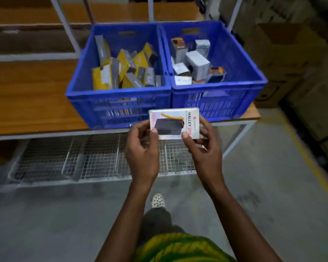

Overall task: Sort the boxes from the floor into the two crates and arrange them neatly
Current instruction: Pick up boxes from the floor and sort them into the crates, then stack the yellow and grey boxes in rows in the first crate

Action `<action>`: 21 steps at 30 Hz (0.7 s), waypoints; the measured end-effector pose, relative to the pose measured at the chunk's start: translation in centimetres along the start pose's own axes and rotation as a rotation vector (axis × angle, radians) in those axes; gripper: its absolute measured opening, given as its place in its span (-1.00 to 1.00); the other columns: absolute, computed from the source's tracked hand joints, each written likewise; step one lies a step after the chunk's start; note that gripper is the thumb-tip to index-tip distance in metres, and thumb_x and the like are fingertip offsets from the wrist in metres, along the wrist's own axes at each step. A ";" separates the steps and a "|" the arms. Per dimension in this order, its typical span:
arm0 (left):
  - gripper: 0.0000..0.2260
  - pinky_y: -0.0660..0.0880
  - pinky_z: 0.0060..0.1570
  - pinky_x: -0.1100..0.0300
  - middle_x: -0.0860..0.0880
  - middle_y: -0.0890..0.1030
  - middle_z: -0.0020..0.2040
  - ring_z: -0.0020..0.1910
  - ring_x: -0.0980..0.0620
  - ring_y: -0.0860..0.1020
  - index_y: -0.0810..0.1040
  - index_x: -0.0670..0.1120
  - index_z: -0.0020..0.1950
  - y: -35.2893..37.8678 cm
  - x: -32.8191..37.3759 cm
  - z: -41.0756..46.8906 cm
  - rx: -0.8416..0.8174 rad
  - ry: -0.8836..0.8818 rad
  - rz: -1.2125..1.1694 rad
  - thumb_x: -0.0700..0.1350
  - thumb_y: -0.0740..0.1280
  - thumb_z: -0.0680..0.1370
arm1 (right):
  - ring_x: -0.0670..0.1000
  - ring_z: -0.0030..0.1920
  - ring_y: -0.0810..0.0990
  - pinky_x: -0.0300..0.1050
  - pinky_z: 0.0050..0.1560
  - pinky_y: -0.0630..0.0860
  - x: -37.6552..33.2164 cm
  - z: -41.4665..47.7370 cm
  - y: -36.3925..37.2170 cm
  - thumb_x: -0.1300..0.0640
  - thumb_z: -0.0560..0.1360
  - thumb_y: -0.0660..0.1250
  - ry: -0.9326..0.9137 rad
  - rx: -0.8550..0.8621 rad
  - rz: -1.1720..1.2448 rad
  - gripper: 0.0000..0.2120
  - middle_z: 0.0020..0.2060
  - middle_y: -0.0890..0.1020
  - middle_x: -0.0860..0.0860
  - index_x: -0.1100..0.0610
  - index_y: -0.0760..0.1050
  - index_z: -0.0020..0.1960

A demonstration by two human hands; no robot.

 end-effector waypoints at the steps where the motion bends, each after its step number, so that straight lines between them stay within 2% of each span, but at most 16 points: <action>1: -0.83 0.58 0.06 0.02 0.03 0.66 0.05 0.03 0.06 0.63 0.57 -0.02 0.16 1.5 0.7 1.8 -0.011 0.043 0.015 -0.10 0.36 0.58 | -0.10 0.01 0.68 -0.16 0.00 0.61 -0.5 2.0 0.1 0.08 0.50 0.53 -0.019 0.035 -0.006 -0.47 0.11 0.65 -0.17 -0.13 0.46 0.42; 3: -0.79 0.56 0.05 0.12 0.02 0.65 0.09 0.05 0.07 0.62 0.55 -0.01 0.20 4.6 2.2 4.9 -0.060 0.126 0.050 -0.12 0.38 0.57 | -0.10 0.02 0.68 -0.15 -0.02 0.62 -1.8 5.6 -0.2 0.09 0.50 0.53 -0.061 0.113 -0.050 -0.47 0.08 0.65 -0.23 -0.10 0.46 0.41; 5: -0.73 0.55 0.07 0.15 -0.01 0.61 0.13 0.08 0.04 0.60 0.53 -0.03 0.25 7.7 3.5 7.6 -0.122 0.190 0.076 -0.15 0.39 0.55 | -0.03 0.11 0.68 -0.03 0.04 0.65 -3.4 8.8 -0.9 0.08 0.51 0.52 -0.145 0.178 -0.117 -0.49 0.13 0.66 -0.14 -0.02 0.45 0.41; 7: -0.67 0.55 0.09 0.05 -0.06 0.57 0.15 0.12 -0.03 0.58 0.52 -0.10 0.28 10.9 4.0 9.9 -0.184 0.235 0.094 -0.17 0.39 0.52 | 0.00 0.16 0.66 0.04 0.10 0.65 -4.4 11.9 -1.7 0.06 0.52 0.51 -0.227 0.250 -0.224 -0.52 0.18 0.65 -0.02 0.05 0.46 0.39; 9: -0.61 0.56 0.07 -0.06 -0.07 0.54 0.18 0.15 -0.06 0.56 0.50 -0.14 0.32 13.6 4.0 11.5 -0.225 0.262 0.106 -0.16 0.39 0.50 | 0.00 0.17 0.64 0.04 0.10 0.62 -4.8 14.5 -2.6 0.00 0.53 0.50 -0.307 0.332 -0.353 -0.55 0.18 0.64 0.01 0.09 0.50 0.35; 12: -0.57 0.56 0.06 -0.08 -0.03 0.54 0.21 0.14 -0.07 0.57 0.48 -0.11 0.36 17.1 3.4 13.3 -0.299 0.245 0.136 -0.12 0.39 0.49 | 0.04 0.15 0.61 0.08 0.11 0.58 -4.4 18.3 -3.7 0.00 0.54 0.48 -0.372 0.387 -0.468 -0.56 0.16 0.61 -0.02 0.14 0.52 0.35; 16: -0.54 0.55 0.10 -0.01 0.02 0.55 0.23 0.14 0.02 0.58 0.44 -0.09 0.39 21.4 3.2 14.4 -0.383 0.209 0.172 -0.11 0.39 0.50 | 0.03 0.12 0.61 0.06 0.16 0.57 -3.2 23.4 -5.2 0.04 0.54 0.46 -0.341 0.372 -0.511 -0.55 0.15 0.60 0.05 0.15 0.51 0.38; 19: -0.52 0.54 0.16 -0.01 0.03 0.57 0.23 0.21 0.03 0.55 0.43 -0.07 0.42 23.7 3.0 15.2 -0.392 0.185 0.209 -0.13 0.40 0.50 | 0.04 0.11 0.61 -0.05 0.19 0.53 -2.9 26.4 -6.4 0.01 0.55 0.46 -0.374 0.357 -0.619 -0.61 0.11 0.62 0.06 0.15 0.55 0.32; 21: -0.54 0.52 0.20 -0.02 0.03 0.59 0.23 0.24 0.04 0.54 0.44 -0.05 0.41 24.7 2.8 15.9 -0.401 0.159 0.223 -0.12 0.38 0.51 | 0.08 0.09 0.60 0.03 0.17 0.51 -3.0 28.0 -7.0 -0.04 0.56 0.44 -0.412 0.378 -0.700 -0.66 0.08 0.64 0.03 0.11 0.58 0.26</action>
Point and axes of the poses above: each hand's wrist, its own z-axis towards the middle knuckle, its own y-axis out of the palm, x = y × z, the point moved 7 cm from there along z, towards the middle knuckle
